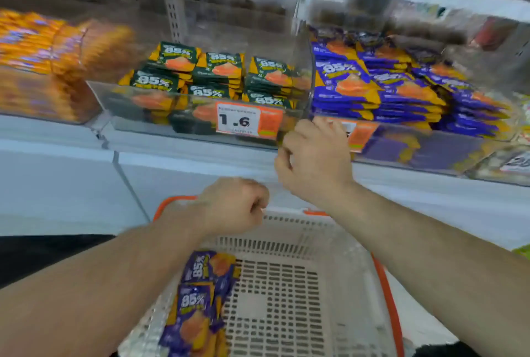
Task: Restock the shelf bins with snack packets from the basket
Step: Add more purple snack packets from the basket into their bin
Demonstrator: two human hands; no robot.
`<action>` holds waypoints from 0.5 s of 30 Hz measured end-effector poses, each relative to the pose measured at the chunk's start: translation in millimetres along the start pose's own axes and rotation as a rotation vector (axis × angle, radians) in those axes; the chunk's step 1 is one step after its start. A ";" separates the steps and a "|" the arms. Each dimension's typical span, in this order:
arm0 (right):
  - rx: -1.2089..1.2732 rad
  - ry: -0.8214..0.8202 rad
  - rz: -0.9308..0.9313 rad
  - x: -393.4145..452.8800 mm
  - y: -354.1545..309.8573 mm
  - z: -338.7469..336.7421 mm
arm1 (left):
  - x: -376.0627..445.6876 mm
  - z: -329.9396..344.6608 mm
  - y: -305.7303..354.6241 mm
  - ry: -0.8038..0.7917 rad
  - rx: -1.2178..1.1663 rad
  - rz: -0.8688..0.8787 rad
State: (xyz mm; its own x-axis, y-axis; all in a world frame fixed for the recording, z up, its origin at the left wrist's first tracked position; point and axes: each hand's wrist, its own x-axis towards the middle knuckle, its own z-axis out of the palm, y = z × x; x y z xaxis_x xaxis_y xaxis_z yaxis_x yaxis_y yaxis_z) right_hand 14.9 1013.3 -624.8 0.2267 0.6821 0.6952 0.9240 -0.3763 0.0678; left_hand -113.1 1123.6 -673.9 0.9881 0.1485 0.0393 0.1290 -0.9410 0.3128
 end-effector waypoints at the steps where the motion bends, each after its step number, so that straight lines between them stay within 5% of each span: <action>1: 0.036 -0.077 0.001 -14.7 -12.7 16.0 | -6.7 6.2 -8.1 -0.155 0.035 -0.079; 3: 0.112 -0.387 0.055 -43.7 -34.2 46.5 | -17.7 14.9 -20.7 -0.337 0.065 -0.207; 5: 0.181 -0.792 0.154 -73.3 -50.8 74.9 | -27.0 25.3 -33.8 -0.361 0.107 -0.272; 9: 0.539 -1.314 0.468 -146.8 -93.6 128.4 | -37.2 49.6 -58.2 -0.467 0.124 -0.360; 15: 0.855 -1.600 0.880 -194.1 -151.7 175.0 | -38.0 66.6 -69.6 -0.605 -0.048 -0.453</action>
State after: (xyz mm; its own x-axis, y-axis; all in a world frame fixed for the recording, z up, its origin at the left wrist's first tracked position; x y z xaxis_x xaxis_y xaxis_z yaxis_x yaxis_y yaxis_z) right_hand -115.5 1047.7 -895.2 0.1818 0.5297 -0.8285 0.2006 -0.8448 -0.4961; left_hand -154.0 1163.1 -760.3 0.7146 0.3123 -0.6260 0.5435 -0.8113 0.2157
